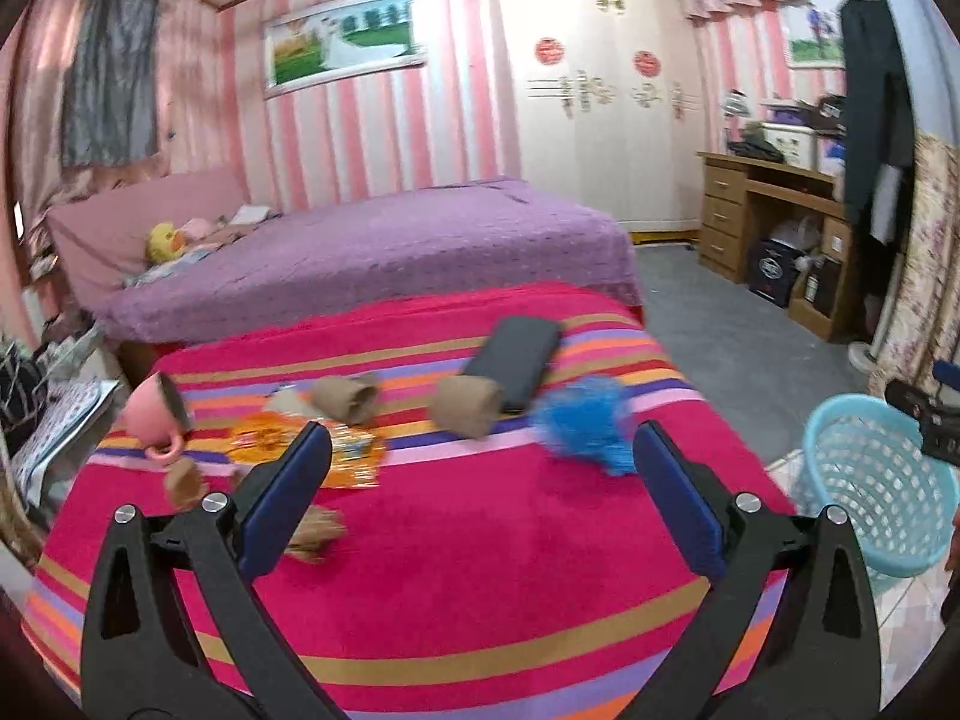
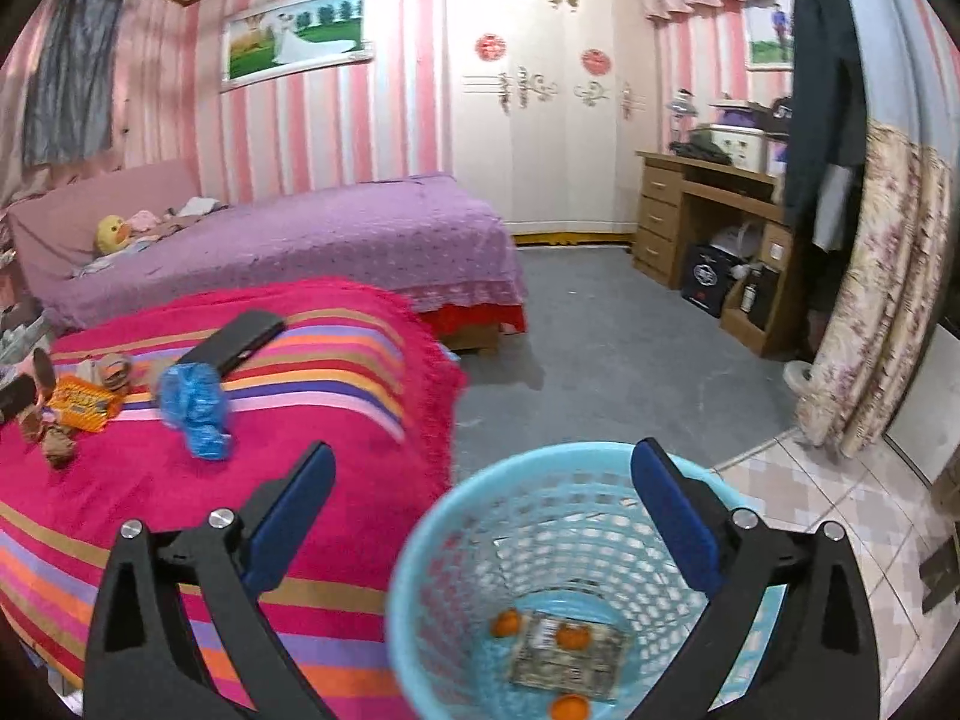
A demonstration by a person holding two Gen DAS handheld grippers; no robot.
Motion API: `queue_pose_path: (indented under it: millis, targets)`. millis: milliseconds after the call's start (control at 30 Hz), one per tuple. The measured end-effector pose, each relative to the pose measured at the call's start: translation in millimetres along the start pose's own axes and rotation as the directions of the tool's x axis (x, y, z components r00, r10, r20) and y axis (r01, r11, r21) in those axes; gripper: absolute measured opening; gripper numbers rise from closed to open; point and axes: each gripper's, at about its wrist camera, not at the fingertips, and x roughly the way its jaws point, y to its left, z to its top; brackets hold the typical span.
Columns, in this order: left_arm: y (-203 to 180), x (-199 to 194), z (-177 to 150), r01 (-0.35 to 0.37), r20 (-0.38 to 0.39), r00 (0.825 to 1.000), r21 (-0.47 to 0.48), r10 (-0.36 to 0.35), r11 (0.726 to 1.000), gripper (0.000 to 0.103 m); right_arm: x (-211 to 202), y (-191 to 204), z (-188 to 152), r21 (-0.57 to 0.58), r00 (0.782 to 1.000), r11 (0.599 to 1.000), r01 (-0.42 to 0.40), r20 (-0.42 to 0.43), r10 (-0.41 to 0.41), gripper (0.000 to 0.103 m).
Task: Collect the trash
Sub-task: 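Move both open tools back over the bed, then grasp the crumpled brown paper with the left tool while the right tool grasps the blue plastic bag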
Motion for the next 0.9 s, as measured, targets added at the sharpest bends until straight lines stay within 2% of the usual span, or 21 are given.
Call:
queue_pose_path:
  millis: [167, 300, 467, 600, 767, 900]
  targets:
    - [46.6, 7.2, -8.0, -0.051, -0.027, 0.998, -0.03, 0.05, 0.998, 0.097, 3.6, 39.1, -0.8, -0.023, 0.999, 0.998, -0.054, -0.007, 0.053, 0.097]
    - [92.4, 20.3, -21.3, -0.08, -0.08, 0.994, -0.083, 0.073, 0.993, 0.097, 12.2, 69.7, -1.2, -0.062, 0.997, 0.995, -0.074, -0.022, 0.072, 0.097]
    - [124.6, 35.6, -39.8, -0.134, -0.116, 0.986, -0.091, 0.123, 0.987, 0.097, 25.7, 100.2, -3.4, -0.075, 0.993, 0.991, -0.109, -0.047, 0.106, 0.097]
    - [133.2, 57.2, -52.9, -0.101, -0.199, 0.976, -0.088, 0.082, 0.991, 0.097, 37.7, 122.3, -3.9, -0.11, 0.991, 0.986, -0.123, -0.069, 0.116, 0.097]
    - [132.0, 77.4, -61.6, -0.073, -0.242, 0.969, -0.076, 0.053, 0.994, 0.097, 49.6, 138.9, -3.9, -0.131, 0.99, 0.984, -0.124, -0.088, 0.113, 0.097]
    - [126.3, 98.3, -65.8, -0.031, -0.292, 0.956, -0.084, 0.005, 0.996, 0.097, 57.9, 141.3, -2.2, -0.13, 0.989, 0.984, -0.122, -0.103, 0.109, 0.097]
